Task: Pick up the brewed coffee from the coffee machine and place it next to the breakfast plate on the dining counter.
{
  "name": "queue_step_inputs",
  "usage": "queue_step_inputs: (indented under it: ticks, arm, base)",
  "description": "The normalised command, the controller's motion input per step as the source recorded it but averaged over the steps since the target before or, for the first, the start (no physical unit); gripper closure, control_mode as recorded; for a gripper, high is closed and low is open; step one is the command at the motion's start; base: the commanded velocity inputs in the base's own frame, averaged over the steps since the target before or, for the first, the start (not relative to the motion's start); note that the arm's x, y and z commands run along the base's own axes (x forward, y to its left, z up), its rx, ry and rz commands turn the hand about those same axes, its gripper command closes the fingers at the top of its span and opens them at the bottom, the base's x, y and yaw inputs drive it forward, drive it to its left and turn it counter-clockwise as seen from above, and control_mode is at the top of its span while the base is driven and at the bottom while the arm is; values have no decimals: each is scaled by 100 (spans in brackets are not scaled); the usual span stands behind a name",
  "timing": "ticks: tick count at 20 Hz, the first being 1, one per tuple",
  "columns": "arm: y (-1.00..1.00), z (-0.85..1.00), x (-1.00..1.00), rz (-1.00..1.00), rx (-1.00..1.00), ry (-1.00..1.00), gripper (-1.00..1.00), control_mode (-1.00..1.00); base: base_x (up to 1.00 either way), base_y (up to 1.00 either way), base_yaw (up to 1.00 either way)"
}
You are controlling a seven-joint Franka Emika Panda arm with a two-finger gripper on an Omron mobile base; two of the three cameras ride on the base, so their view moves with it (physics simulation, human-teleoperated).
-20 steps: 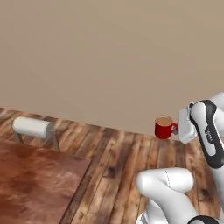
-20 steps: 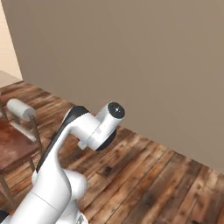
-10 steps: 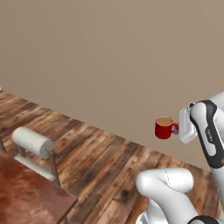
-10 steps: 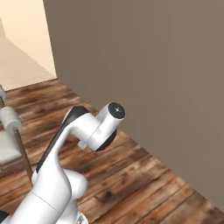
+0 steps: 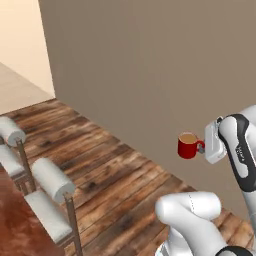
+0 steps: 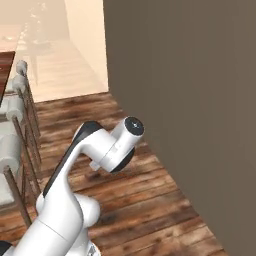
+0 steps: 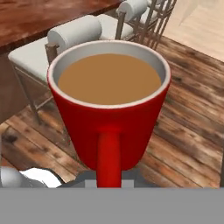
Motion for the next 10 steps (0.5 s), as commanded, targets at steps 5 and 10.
queue_step_inputs:
  ticks: [5, 10]
  arm:
    - [0, 0, 0, 0, 0, 0, 100, 100]
    - [0, 0, 0, 0, 0, 0, 100, 100]
  base:
    - [100, -5, 45]
    - [100, -10, 45]
